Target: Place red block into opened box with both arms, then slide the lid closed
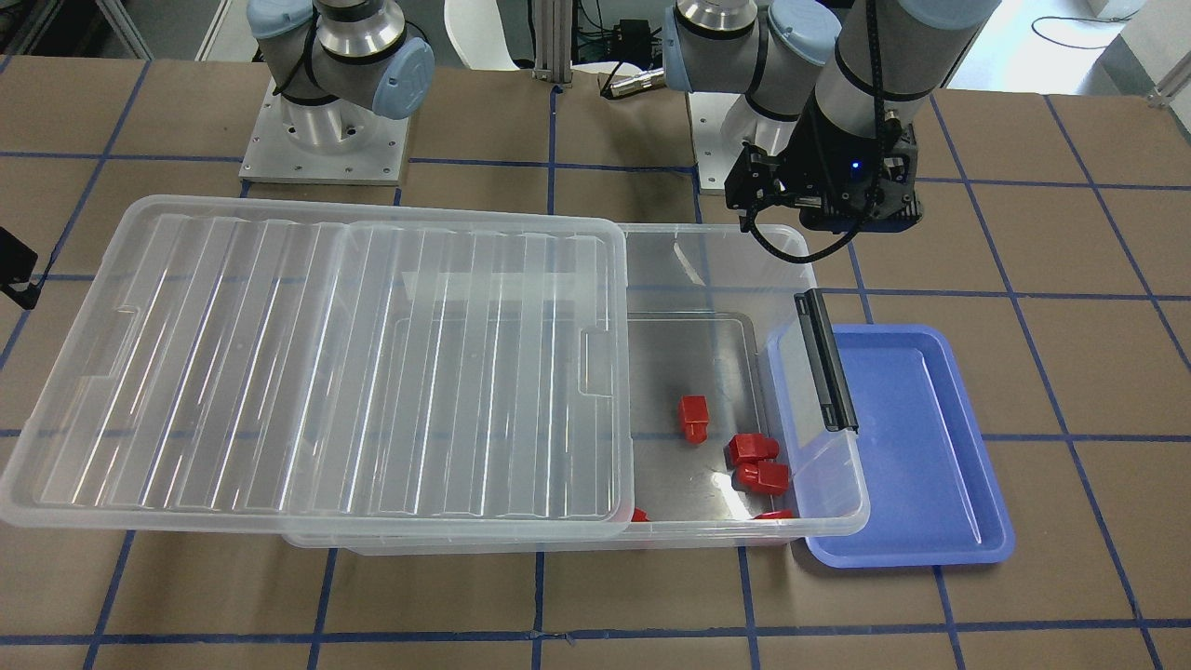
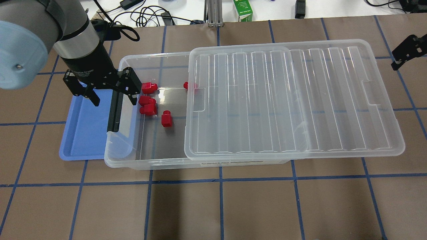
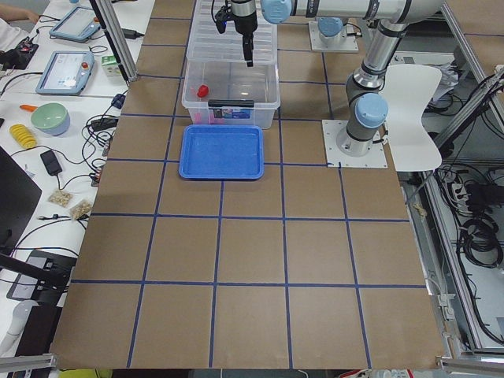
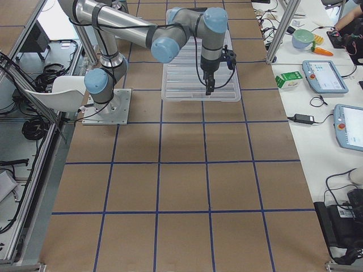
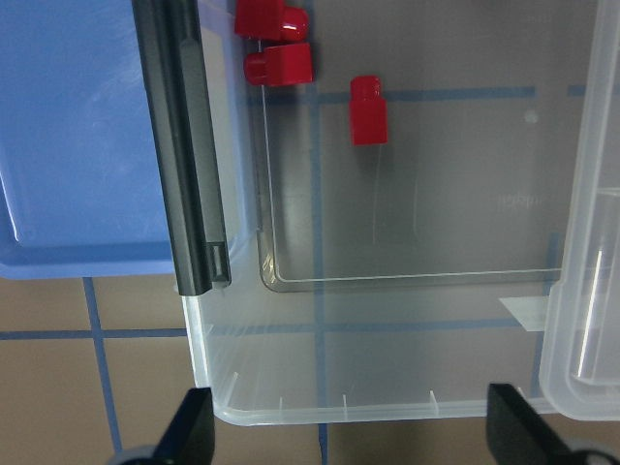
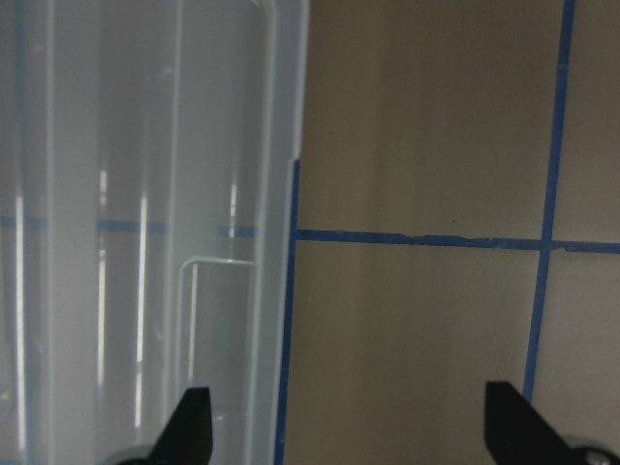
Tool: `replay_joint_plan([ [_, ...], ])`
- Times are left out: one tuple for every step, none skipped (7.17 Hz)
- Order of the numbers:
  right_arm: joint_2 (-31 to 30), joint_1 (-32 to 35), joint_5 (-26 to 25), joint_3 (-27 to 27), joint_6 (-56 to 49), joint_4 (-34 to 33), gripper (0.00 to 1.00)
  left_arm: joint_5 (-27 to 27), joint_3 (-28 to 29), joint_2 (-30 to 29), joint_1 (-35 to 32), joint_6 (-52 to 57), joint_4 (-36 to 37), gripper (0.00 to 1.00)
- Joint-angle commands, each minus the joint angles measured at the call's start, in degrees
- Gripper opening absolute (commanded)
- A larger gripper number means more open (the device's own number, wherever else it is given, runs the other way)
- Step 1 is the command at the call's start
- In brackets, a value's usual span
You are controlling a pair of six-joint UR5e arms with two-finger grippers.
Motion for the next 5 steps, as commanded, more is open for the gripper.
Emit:
replay_joint_plan([
  [2.0,-3.4,0.1,8.3,-6.6,-12.1,1.0,0.1,-0.5,0.8,1.4,0.1,0.1,1.0],
  [2.2,-4.4,0.3,9.8,-6.6,-12.9,1.0,0.3,-0.5,1.0,1.5,0.1,0.1,1.0],
  [2.3,-4.4,0.3,10.0,-6.6,-12.4,1.0,-0.3,-0.6,1.3,1.3,0.1,0.0,1.0],
  [2.3,-4.3,0.3,10.1,-6.4,-12.2,1.0,-0.3,-0.6,1.4,1.4,0.1,-0.1,1.0],
  [2.1,-3.9,0.2,10.4,-5.9,-12.2,1.0,-0.3,-0.6,1.4,1.4,0.1,-0.1,1.0],
])
